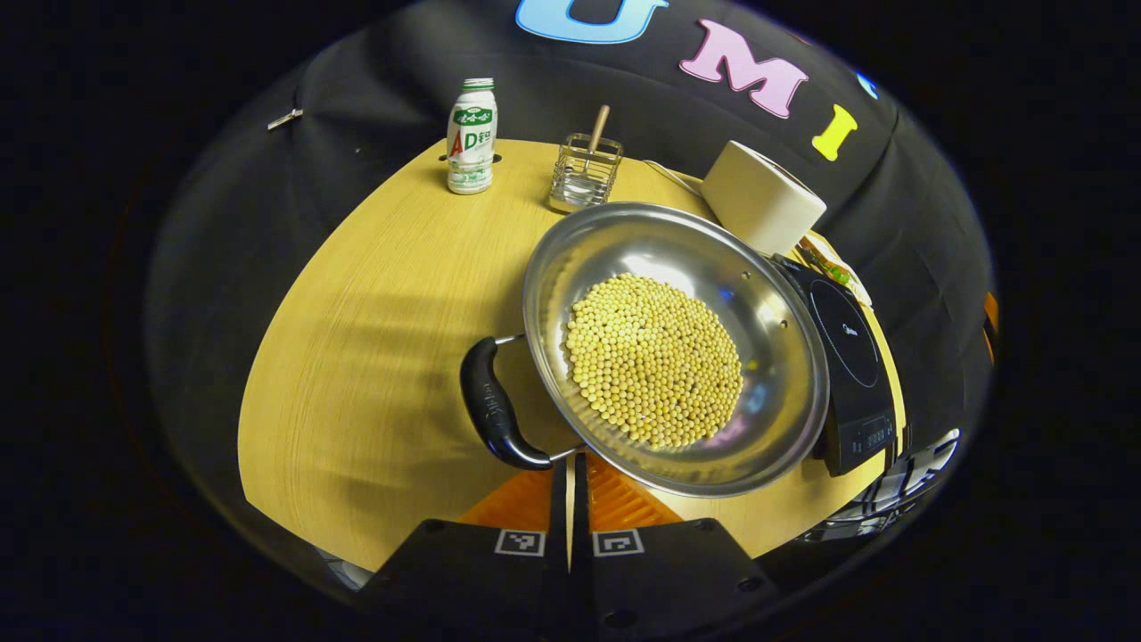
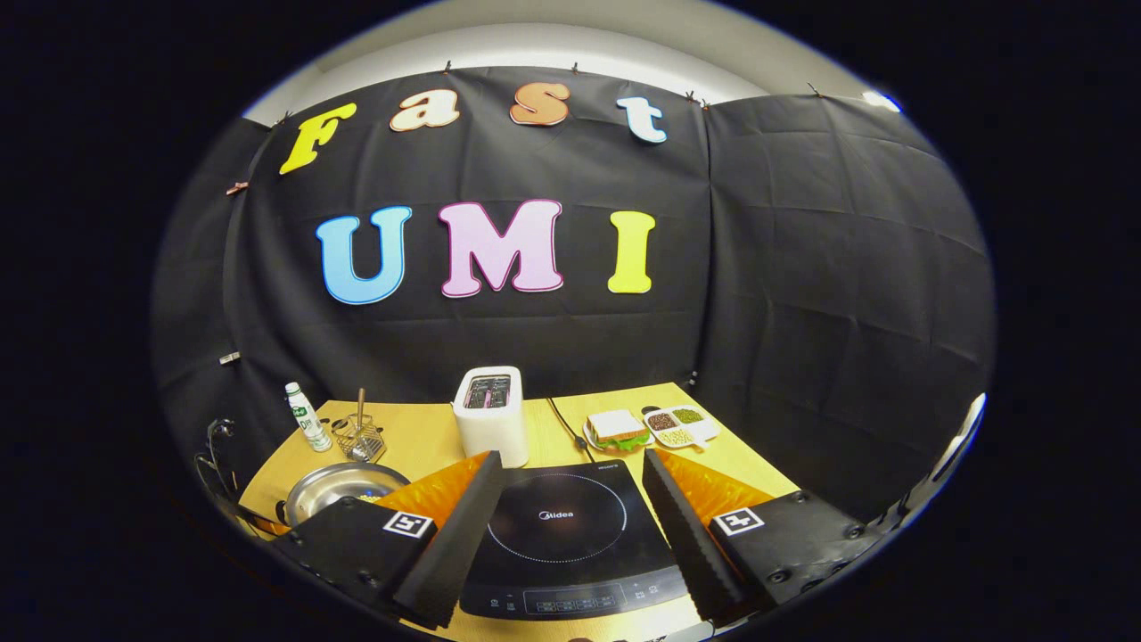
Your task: First push the handle of the pot to place it horizontally, then grasp the pot with both hands and set it on the induction cooktop.
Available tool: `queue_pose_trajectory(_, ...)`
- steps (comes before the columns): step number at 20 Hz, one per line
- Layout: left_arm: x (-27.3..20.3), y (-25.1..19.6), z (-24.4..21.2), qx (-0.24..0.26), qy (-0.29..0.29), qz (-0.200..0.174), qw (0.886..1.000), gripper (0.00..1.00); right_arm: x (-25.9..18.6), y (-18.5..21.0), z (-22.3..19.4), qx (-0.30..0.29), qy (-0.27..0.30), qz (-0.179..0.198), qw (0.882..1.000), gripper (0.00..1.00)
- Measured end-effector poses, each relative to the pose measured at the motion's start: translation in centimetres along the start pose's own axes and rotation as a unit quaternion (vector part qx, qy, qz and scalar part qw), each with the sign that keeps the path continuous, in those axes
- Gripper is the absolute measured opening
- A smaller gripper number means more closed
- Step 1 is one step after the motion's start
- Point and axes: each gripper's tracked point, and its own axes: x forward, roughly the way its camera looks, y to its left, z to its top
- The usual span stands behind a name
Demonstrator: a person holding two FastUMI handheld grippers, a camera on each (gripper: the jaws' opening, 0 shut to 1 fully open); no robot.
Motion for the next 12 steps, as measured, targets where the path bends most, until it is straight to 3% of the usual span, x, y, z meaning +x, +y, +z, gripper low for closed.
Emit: queue_pose_trajectory(12,2.2,5.3,5.6,0.019,-0.02,0.034,0.999,0.05,1.4,2.6,-2.0,-0.005,0.038,0.018,0.999,0.98)
